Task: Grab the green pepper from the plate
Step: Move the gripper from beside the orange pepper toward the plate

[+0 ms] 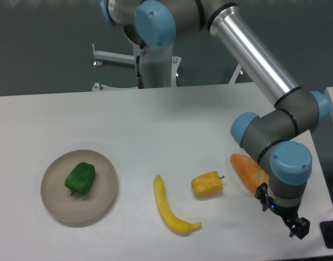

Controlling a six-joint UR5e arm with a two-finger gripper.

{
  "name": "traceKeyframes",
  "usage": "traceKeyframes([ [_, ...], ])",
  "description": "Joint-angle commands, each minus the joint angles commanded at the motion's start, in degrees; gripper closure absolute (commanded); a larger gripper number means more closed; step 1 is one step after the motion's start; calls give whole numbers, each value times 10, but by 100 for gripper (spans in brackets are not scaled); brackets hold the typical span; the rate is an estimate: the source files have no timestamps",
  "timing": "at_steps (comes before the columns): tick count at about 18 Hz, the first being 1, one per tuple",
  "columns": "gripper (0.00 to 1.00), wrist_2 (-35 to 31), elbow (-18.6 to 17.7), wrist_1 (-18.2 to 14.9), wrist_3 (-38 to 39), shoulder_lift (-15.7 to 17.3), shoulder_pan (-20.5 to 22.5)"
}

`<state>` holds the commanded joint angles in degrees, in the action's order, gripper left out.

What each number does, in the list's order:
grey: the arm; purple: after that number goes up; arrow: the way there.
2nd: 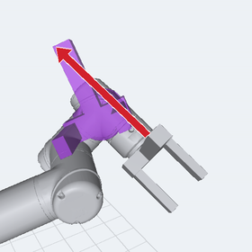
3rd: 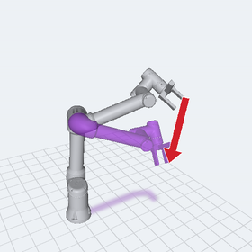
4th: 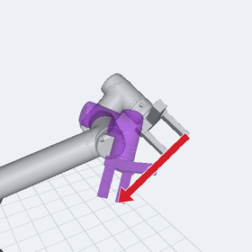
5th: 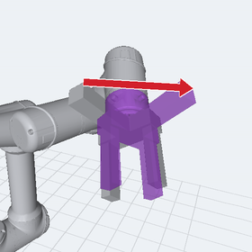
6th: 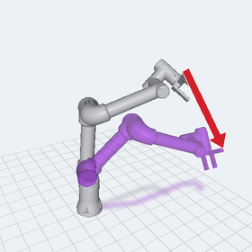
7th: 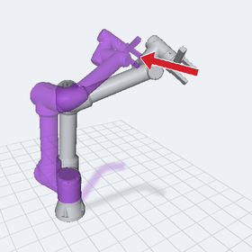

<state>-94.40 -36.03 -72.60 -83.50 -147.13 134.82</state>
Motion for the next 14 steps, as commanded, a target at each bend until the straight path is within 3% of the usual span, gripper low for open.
traceKeyframes([
  [3, 0, 3, -5, -1, 3, 5, -5],
  [7, 0, 6, -39, -4, 27, 29, -9],
  [11, 0, 20, -91, -9, 43, 74, -19],
  [14, 0, 29, -154, -21, 54, 124, -27],
])
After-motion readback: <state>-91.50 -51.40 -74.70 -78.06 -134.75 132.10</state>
